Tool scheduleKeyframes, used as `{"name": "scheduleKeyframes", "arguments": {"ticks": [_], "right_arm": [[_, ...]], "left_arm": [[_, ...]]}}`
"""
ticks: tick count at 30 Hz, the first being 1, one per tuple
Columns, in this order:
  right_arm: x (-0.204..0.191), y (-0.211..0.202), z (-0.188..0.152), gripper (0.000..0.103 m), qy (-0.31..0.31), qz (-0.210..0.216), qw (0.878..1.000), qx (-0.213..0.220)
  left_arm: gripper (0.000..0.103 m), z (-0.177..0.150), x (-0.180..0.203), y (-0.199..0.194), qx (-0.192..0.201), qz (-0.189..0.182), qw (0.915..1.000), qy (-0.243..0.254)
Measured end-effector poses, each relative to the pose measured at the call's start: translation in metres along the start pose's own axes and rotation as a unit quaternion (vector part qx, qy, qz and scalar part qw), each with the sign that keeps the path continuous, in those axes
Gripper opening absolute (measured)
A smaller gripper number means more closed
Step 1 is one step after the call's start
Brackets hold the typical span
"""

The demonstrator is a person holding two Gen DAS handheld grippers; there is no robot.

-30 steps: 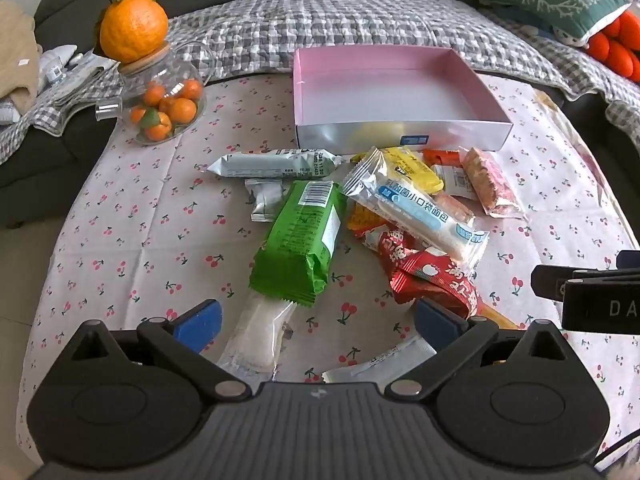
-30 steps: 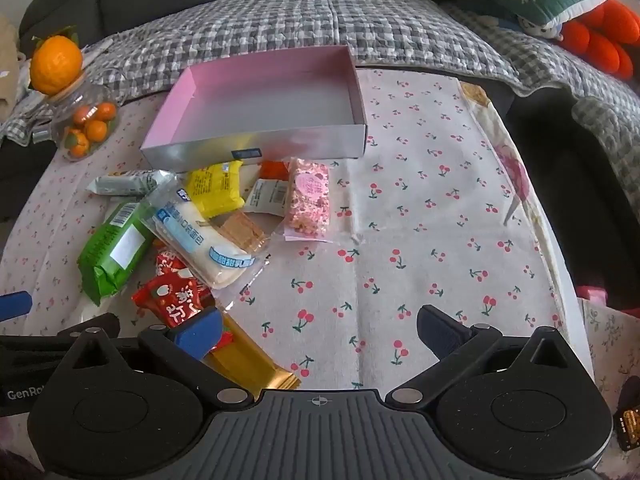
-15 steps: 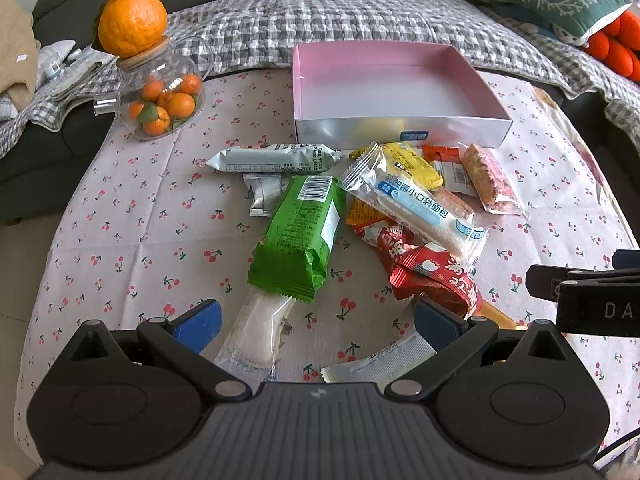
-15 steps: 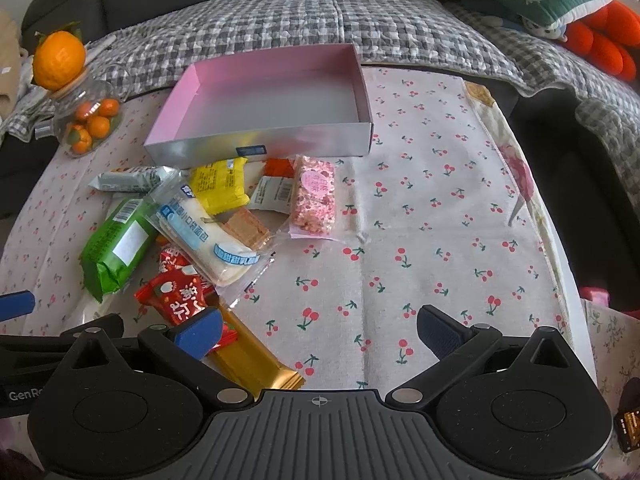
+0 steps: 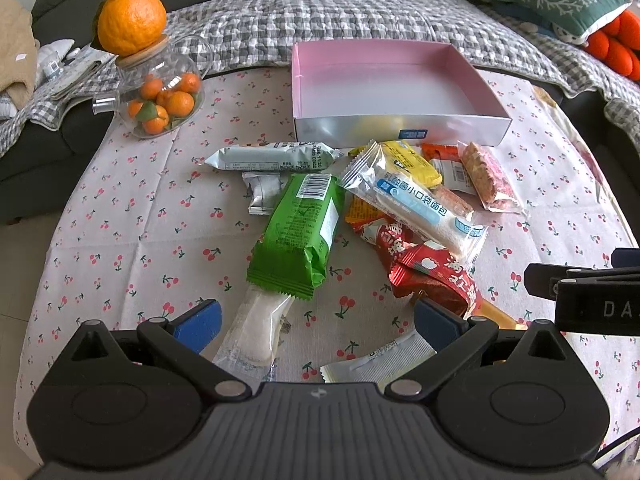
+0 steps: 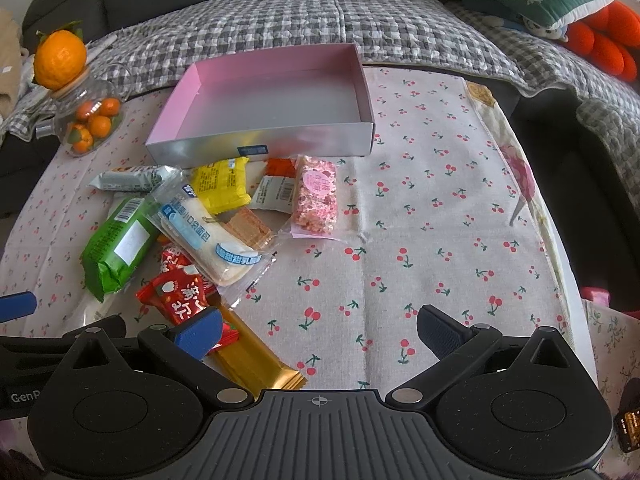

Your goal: Organize snacks

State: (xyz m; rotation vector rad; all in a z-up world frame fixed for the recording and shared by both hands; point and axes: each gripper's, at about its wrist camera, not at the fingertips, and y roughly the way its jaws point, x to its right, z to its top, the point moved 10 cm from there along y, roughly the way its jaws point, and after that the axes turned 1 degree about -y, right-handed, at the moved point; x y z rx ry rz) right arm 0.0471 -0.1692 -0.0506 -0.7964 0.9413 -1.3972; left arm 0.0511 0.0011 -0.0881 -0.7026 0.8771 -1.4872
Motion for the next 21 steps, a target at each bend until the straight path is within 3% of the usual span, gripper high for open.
{"name": "scheduleKeyframes", "arguments": {"ticks": [21], "right_arm": [[-0.0012,0.0006,-0.0013,0.103,0.0,0.0,1.0,-0.001]], "left_arm": [[0.103,-0.0031,0.0014,0.001,-0.003,-0.001,1.0,-0.001]]}}
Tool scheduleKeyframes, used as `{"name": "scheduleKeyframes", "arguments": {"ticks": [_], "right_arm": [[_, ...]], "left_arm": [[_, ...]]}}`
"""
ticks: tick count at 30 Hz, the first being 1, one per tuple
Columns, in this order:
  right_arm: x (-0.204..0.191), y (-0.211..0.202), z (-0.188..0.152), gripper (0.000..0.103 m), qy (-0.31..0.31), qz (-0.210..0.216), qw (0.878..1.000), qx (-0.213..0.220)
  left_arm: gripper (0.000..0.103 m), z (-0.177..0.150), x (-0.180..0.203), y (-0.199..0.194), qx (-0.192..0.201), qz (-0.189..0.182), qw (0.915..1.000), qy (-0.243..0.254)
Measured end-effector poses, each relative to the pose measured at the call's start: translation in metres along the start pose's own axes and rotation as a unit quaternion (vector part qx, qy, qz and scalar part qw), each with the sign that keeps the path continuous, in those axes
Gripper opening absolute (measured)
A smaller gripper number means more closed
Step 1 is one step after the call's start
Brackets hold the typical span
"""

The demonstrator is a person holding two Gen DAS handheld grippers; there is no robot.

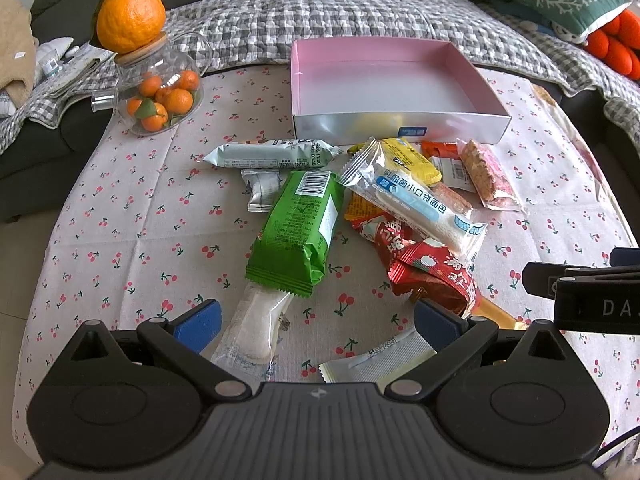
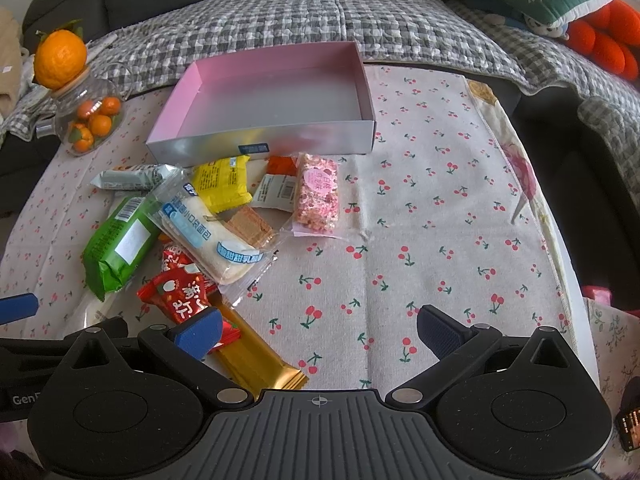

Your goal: Organize snacks

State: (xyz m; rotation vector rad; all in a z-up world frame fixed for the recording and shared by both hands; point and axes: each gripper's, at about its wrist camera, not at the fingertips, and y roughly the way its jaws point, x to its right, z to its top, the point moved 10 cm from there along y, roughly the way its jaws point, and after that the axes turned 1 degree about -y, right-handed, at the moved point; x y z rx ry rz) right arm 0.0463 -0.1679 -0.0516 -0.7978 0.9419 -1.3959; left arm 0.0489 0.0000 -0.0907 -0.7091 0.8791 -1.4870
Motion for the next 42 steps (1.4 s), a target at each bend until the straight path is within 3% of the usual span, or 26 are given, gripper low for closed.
{"name": "scheduleKeyframes", "arguments": {"ticks": [26,35,42], "right_arm": [[0.0,0.003,-0.001,0.103,0.0,-0.004,1.0,-0.001],[0.009,0.008,0.007,0.103,-0.008,-0.036,0.999,0.003],[0.007,0.025,0.009,0.103,0.024,0.036,0.998,-0.051]], "left_arm": [[0.103,0.003,-0.003,-0.001,0.002,0.008,1.0,0.005],[0.103,0.015,-0.011,0.004,0.018,0.008,0.9997,0.014],[0.102,0.023,-0.011,0.022,-0.033,-0.042,0.9982,0.027]]}}
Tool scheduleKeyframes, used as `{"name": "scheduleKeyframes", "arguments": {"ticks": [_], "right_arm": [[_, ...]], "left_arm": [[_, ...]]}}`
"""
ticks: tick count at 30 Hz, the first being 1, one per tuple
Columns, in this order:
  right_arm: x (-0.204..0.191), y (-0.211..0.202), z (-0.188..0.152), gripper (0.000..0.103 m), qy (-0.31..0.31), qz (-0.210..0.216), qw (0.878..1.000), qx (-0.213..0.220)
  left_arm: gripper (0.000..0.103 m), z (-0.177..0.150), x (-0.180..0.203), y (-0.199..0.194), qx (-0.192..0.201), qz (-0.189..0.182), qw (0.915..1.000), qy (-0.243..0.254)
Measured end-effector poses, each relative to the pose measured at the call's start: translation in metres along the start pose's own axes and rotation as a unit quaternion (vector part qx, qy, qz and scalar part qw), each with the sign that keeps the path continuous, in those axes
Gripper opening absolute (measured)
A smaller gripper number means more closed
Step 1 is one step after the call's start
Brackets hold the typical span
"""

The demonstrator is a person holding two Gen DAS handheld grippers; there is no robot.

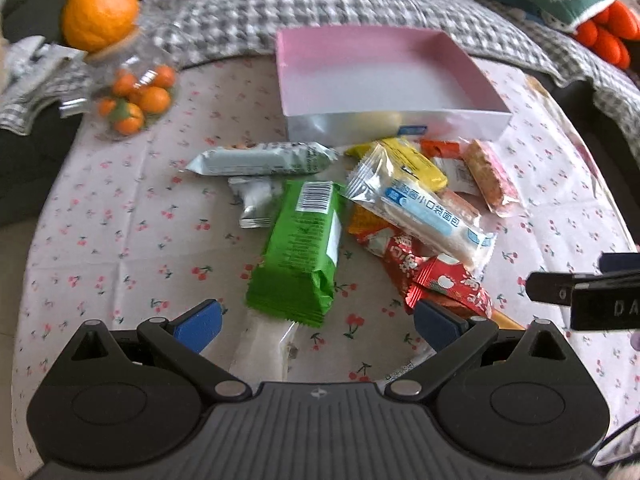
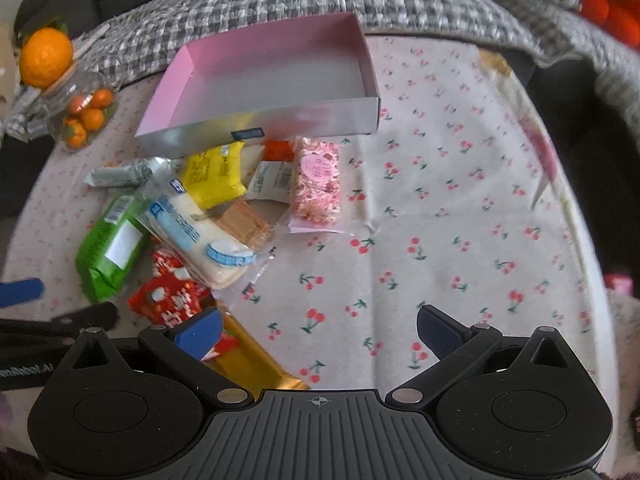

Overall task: Organize snacks
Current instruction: 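Move left gripper to the green snack pack while right gripper reaches the white-blue bread bag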

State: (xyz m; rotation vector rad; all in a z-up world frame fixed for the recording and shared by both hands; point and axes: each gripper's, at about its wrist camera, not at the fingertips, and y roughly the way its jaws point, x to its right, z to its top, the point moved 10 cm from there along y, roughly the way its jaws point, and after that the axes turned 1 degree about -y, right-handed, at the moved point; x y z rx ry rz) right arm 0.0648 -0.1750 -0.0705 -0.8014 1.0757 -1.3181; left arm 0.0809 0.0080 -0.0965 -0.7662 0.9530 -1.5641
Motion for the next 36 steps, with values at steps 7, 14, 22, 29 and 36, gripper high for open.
{"name": "scheduleKeyframes", "arguments": {"ticks": [7,14,22,29,36], "right_arm": [[-0.02,0.003,0.014,0.103,-0.039,0.037,0.998,-0.029],[-0.043,0.017,0.029,0.101,-0.025,0.126,0.992,0.0],[-0.062,0.034,0.04,0.069,-0.077,0.113,0.991,0.008],[-0.072,0.045,0.037,0.058,-0.106,0.099,0.989,0.009],[-0.084,0.045,0.037,0.057,-0.138,0.089,0.986,0.031]], "left_arm": [[0.101,0.019,-0.017,0.008,0.0,0.016,0.9996,0.023],[0.089,0.023,-0.03,0.032,-0.013,-0.03,0.9995,-0.005],[0.068,0.023,-0.032,0.049,-0.021,-0.084,0.996,-0.021],[0.055,0.02,-0.029,0.052,-0.029,-0.114,0.9926,-0.029],[0.049,0.02,-0.025,0.053,-0.024,-0.105,0.9941,-0.015]]}}
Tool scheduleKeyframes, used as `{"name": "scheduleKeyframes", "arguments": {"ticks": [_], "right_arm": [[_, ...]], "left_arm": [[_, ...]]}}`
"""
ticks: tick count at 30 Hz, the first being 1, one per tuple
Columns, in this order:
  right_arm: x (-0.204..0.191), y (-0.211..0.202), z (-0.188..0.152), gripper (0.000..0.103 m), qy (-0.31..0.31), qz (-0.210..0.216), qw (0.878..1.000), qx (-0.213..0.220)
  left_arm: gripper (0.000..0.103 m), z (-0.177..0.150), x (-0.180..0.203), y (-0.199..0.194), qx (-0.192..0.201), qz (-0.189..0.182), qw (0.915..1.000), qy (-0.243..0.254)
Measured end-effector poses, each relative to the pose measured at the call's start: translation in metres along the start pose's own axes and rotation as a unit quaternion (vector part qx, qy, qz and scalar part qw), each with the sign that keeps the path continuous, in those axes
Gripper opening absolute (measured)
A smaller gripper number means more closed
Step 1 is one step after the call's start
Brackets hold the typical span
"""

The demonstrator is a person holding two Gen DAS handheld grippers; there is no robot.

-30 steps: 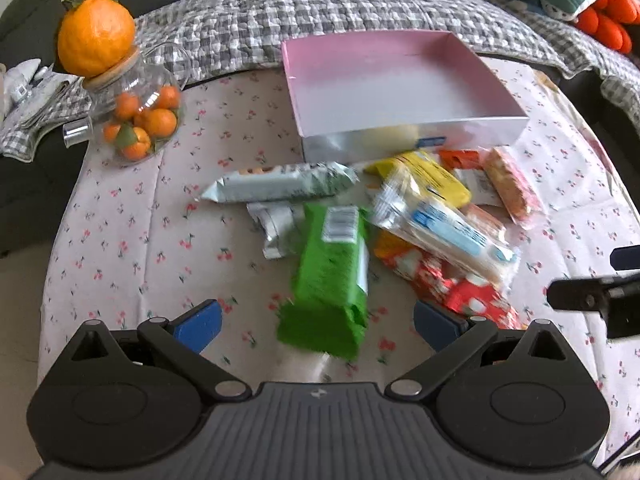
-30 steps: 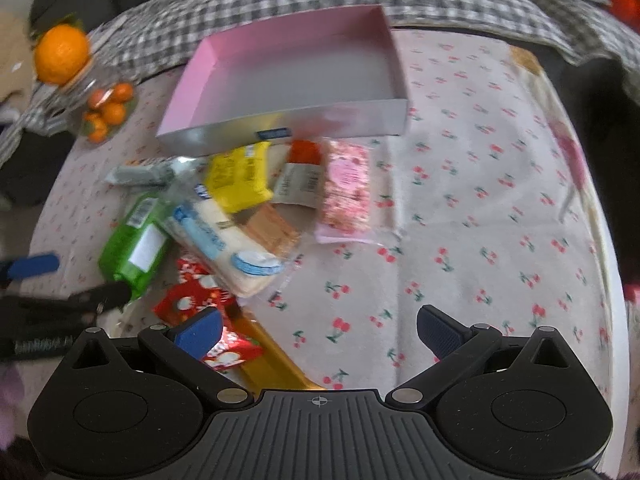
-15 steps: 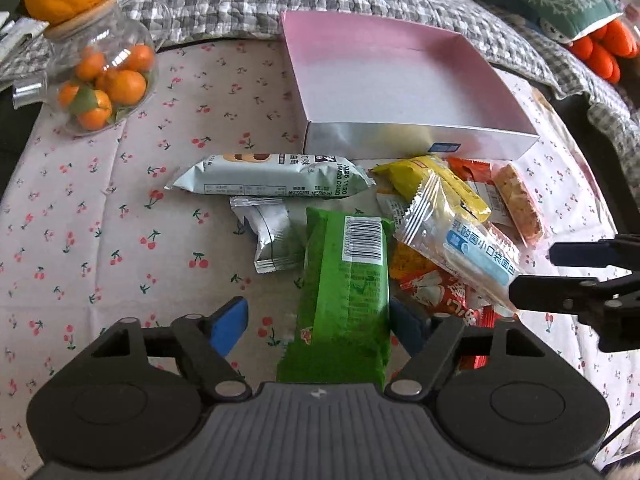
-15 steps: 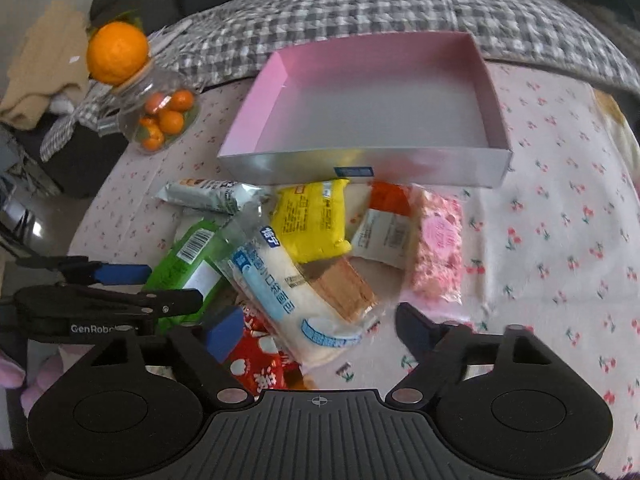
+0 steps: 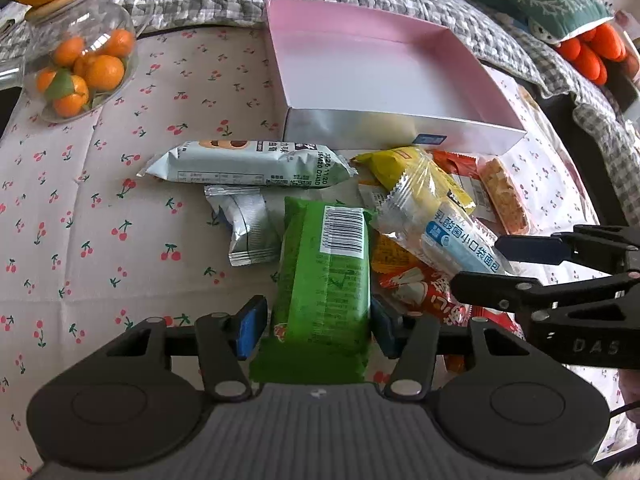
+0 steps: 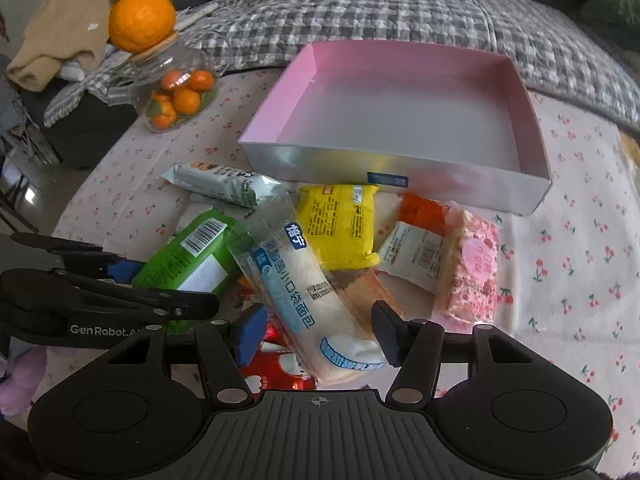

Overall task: Organize snacks
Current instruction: 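Close left gripper on the green pack while right gripper closes on the bread bag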

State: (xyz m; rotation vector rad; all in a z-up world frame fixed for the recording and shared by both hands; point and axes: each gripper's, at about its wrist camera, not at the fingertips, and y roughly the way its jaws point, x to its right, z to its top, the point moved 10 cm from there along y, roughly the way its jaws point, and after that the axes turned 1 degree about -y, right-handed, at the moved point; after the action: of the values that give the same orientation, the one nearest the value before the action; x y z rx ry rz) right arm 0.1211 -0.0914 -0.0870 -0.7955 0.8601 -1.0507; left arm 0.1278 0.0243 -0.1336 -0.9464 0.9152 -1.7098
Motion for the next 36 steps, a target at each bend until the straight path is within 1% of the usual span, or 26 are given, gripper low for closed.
{"name": "scheduleKeyframes", "arguments": {"ticks": [2,4,5,7,10,12,15,22,30,36], "right_arm": [[-0.004,0.001,0.001,0.052,-0.017,-0.011,1.0,0.002],[-0.007,0.002,0.001,0.044,-0.028,-0.018,0.999,0.003],[-0.007,0.002,0.001,0.043,-0.032,-0.023,0.999,0.002],[-0.008,0.002,0.0,0.037,-0.037,-0.028,0.999,0.0],[-0.01,0.001,0.0,0.034,-0.037,-0.031,0.999,-0.004],[-0.009,0.0,0.001,0.032,-0.028,-0.026,0.999,-0.007],[-0.004,-0.002,0.001,0.029,0.003,-0.011,1.0,-0.013],[0.005,-0.009,0.006,0.022,0.055,0.014,0.998,-0.012],[0.015,-0.021,0.017,0.019,0.096,0.023,0.995,0.003],[0.025,-0.033,0.03,0.017,0.126,0.031,0.991,0.022]], "left_arm": [[0.048,0.0,0.0,0.0,0.002,0.005,1.0,0.002],[0.047,0.0,0.0,-0.001,0.004,0.009,1.0,0.002],[0.046,0.0,0.0,-0.001,0.005,0.009,0.9999,0.0],[0.045,0.001,-0.001,-0.002,0.007,0.009,0.9999,-0.004],[0.044,0.002,-0.001,-0.004,0.014,0.011,0.9998,-0.009],[0.043,0.004,-0.002,-0.007,0.018,0.014,0.9997,-0.012],[0.043,0.006,-0.001,-0.01,0.023,0.016,0.9995,-0.013],[0.041,0.013,0.002,-0.021,0.035,0.008,0.9993,-0.014],[0.04,0.023,0.01,-0.035,0.061,0.008,0.9981,-0.009],[0.039,0.033,0.016,-0.048,0.082,-0.001,0.9965,-0.012]]}}
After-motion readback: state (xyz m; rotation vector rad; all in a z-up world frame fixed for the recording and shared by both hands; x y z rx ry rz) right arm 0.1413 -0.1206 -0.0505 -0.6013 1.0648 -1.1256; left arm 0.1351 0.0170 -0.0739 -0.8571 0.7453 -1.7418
